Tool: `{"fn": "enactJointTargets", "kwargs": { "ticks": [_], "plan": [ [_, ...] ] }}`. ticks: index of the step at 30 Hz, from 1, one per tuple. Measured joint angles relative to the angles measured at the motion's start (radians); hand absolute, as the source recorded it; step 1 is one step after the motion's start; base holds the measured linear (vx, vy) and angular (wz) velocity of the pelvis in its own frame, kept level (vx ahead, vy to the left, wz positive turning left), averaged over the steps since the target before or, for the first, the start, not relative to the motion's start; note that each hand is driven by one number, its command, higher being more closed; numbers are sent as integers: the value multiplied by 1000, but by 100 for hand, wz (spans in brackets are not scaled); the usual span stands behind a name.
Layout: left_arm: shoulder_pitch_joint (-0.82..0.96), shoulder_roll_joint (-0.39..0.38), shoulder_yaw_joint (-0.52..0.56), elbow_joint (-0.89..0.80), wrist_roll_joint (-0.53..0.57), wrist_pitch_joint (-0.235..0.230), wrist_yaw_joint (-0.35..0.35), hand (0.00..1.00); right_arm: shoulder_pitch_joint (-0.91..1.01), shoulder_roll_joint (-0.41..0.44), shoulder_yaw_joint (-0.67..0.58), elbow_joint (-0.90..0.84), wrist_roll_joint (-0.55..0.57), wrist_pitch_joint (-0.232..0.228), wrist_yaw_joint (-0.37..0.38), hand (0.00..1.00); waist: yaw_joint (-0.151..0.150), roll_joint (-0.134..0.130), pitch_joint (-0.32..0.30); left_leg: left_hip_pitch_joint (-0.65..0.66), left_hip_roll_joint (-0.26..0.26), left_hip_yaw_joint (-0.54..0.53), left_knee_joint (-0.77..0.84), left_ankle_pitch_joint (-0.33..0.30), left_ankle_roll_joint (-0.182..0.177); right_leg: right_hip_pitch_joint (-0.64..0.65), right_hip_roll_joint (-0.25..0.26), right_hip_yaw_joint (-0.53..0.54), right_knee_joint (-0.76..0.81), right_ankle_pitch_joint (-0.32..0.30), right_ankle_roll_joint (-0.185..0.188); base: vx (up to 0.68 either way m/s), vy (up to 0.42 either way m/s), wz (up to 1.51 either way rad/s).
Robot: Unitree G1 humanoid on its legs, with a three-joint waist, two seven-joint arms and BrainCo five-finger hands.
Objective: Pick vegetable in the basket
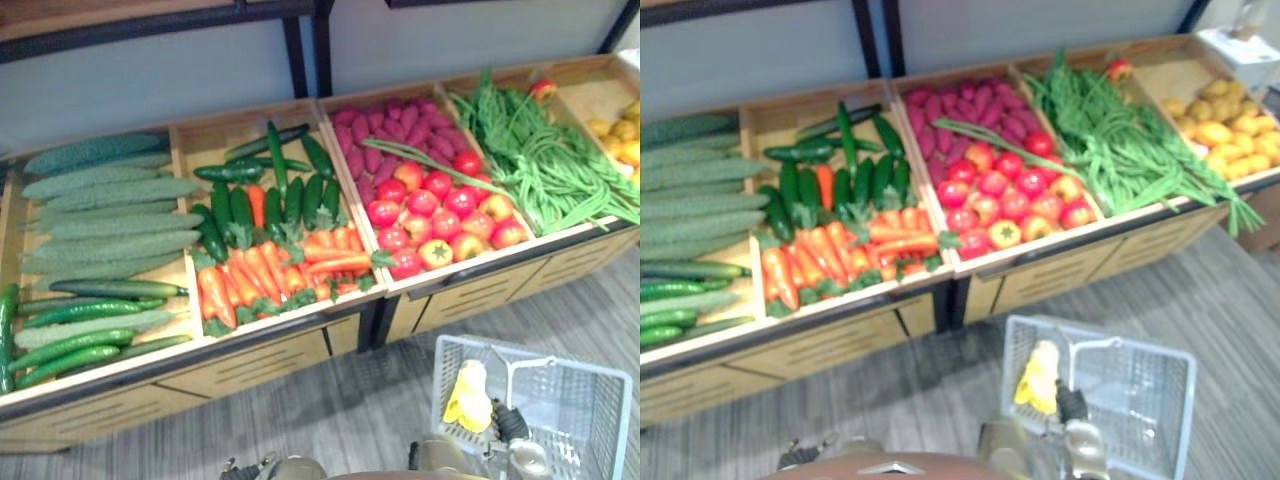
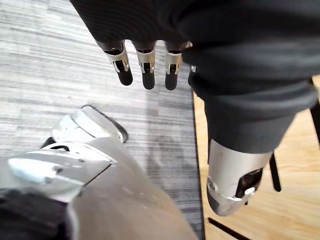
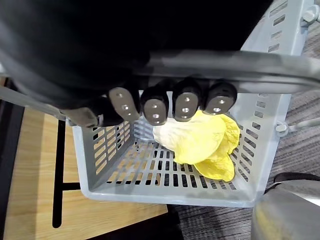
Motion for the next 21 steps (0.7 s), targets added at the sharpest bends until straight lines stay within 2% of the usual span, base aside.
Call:
{"fn": "enactJointTargets", "kwargs": {
  "ticks": [3,4,5,6,7,8,9,10,13,14,17,19,21],
  "plan": [
    [2,1,1,-2,-15,0,1,0,-4,6,2,32,2,1,10,100,-7,-1,0,-58,31,9,0,151,20,54,32,-65,-83,24,-48,147,-323,62],
    [3,4,0,-6,-38,0,2,0,-7,12,2,43,2,7,9,100,-9,-3,0,-71,34,53,-3,221,38,86,30,-98,-120,34,-65,150,-305,71],
    [3,6,-1,-6,-44,0,4,0,-7,14,0,47,2,10,9,100,-12,-9,3,-80,34,96,-6,258,48,103,27,-115,-139,39,-73,137,-289,85],
    [5,13,-3,-6,-46,-1,7,0,1,15,-9,60,4,13,7,100,-19,-26,7,-88,36,229,-19,331,67,135,11,-154,-174,45,-84,115,-273,101],
    [7,19,-15,-5,-46,0,8,0,10,12,-13,64,3,17,0,100,-26,-28,9,-97,35,403,0,335,77,160,-3,-191,-201,49,-91,87,-208,101],
    [5,19,-22,-6,-47,0,11,0,10,8,-12,71,3,22,-4,100,-33,-28,9,-109,29,492,22,312,67,173,-8,-209,-212,51,-95,74,-142,87],
    [6,20,-29,-4,-47,0,14,0,15,1,-12,76,2,31,-11,100,-40,-26,10,-106,1,605,32,263,57,194,-11,-226,-236,54,-100,43,-68,66],
    [10,22,-31,-1,-46,1,18,0,24,-8,-12,77,3,38,-13,100,-37,-27,9,-94,-38,647,-5,235,59,205,-6,-241,-252,56,-102,43,-68,53],
    [12,21,-31,8,-46,2,18,0,26,-12,-11,94,2,44,-13,100,-32,-21,10,-40,-61,608,-144,235,62,206,24,-239,-273,63,-114,27,-13,12],
    [11,21,-30,7,-46,2,18,0,26,-11,-13,101,2,44,-13,100,-31,-12,10,-16,-63,592,-197,242,52,206,35,-236,-278,63,-114,37,21,0],
    [7,27,-17,5,-47,0,21,0,49,1,-46,114,2,45,-13,100,-34,-27,18,3,-79,579,-229,256,50,222,27,-238,-287,72,-106,8,32,9],
    [-2,24,-6,5,-47,1,31,0,68,2,-69,114,3,49,-17,100,-33,-22,18,7,-82,580,-230,256,51,234,26,-228,-307,95,-102,28,74,4],
    [-26,25,31,-40,-46,-1,103,0,74,8,-90,115,2,49,-25,100,-34,-18,18,7,-91,587,-238,257,51,236,25,-208,-342,116,-88,17,88,-16]
  ]
}}
